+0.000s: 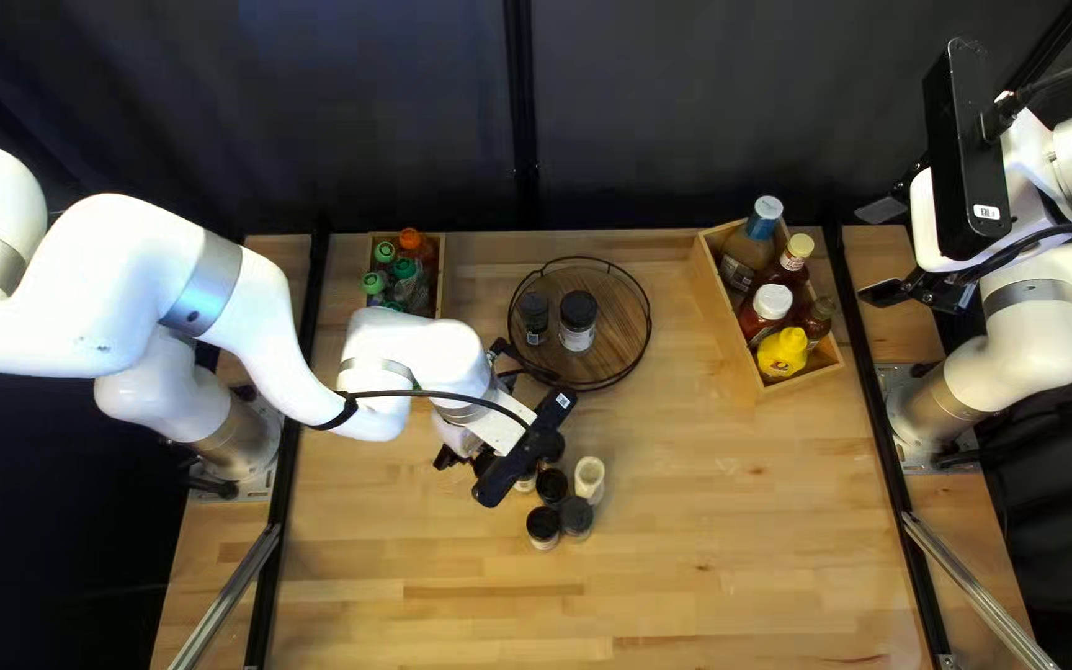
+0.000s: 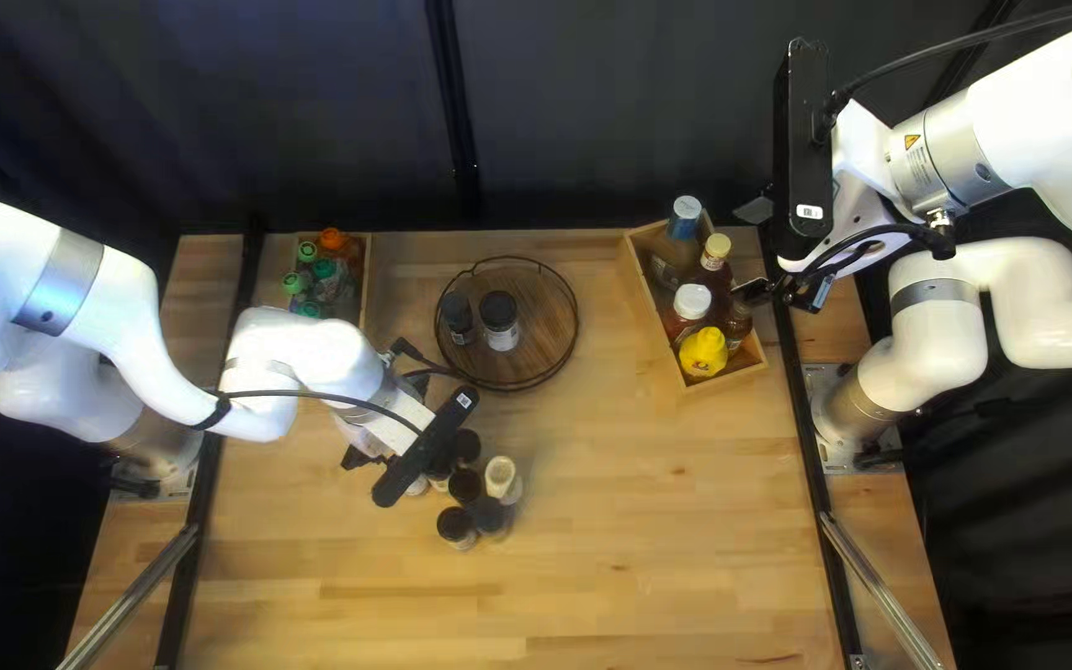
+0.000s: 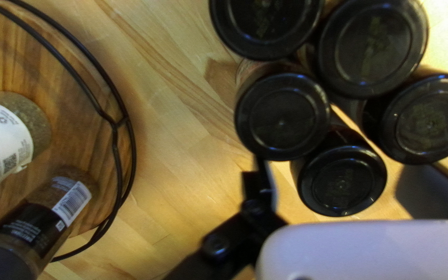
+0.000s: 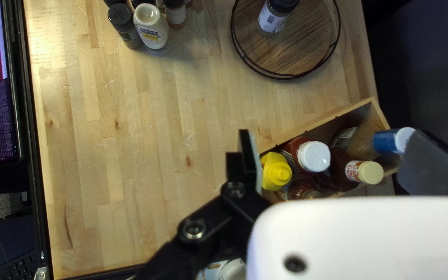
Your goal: Separate condiments, baby food and spices and place it in 3 different racks/containers
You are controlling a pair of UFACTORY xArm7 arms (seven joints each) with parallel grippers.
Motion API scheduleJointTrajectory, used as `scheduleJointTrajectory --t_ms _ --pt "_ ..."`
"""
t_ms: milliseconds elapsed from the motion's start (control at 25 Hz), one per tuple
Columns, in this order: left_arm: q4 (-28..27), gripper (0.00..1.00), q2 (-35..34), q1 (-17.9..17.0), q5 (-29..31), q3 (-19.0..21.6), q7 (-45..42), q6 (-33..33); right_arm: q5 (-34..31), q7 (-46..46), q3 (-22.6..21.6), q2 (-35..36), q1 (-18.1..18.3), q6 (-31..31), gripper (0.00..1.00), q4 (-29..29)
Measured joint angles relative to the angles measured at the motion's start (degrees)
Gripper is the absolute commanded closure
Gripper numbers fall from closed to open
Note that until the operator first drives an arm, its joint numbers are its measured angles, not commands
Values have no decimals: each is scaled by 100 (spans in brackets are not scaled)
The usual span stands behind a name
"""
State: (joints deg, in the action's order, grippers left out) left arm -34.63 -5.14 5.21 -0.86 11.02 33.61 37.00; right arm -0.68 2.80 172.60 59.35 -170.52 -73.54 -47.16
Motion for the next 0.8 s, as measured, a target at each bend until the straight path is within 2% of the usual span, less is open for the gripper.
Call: scheduleJointTrajectory --t_ms 200,520,800 --pt "-90 100 -184 10 26 -2 -41 289 0 0 0 0 0 0 0 0" --pt "-616 100 -841 264 195 -219 -65 1423 0 0 0 0 0 0 0 0" --pt "-1185 100 -663 635 391 -572 70 1618 0 0 0 0 0 0 0 0"
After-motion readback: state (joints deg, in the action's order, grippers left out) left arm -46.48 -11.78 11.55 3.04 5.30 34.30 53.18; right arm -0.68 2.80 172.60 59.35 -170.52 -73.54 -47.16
